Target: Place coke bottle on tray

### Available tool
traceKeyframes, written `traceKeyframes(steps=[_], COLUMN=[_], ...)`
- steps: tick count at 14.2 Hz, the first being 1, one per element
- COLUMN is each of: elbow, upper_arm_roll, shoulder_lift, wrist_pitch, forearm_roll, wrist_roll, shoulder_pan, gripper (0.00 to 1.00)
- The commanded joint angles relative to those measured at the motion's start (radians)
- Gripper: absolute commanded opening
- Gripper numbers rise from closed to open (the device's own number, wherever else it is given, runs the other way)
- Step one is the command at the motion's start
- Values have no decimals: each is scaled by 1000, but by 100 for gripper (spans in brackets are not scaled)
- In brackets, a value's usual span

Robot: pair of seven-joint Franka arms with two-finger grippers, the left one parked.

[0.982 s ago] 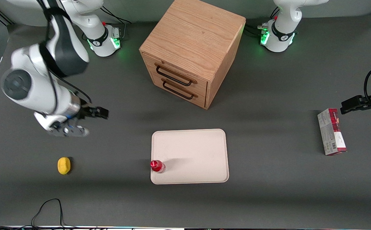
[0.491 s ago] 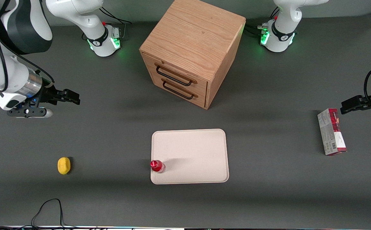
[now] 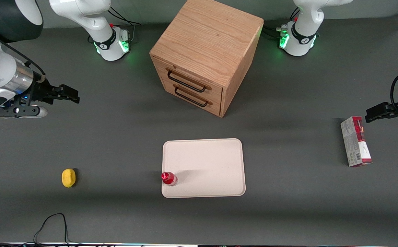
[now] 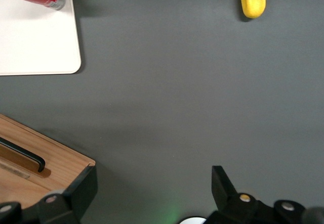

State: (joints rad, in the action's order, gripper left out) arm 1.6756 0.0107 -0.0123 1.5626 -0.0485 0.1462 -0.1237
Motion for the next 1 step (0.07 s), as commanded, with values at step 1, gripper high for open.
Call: traceKeyframes(steps=[1], elbow=[-31], upper_arm_roll=[-31], shoulder_lift=[-17], wrist_pitch=[-21], forearm_roll=[-8], wrist_roll=[-17], shoulder_pan=[-21], gripper=[100])
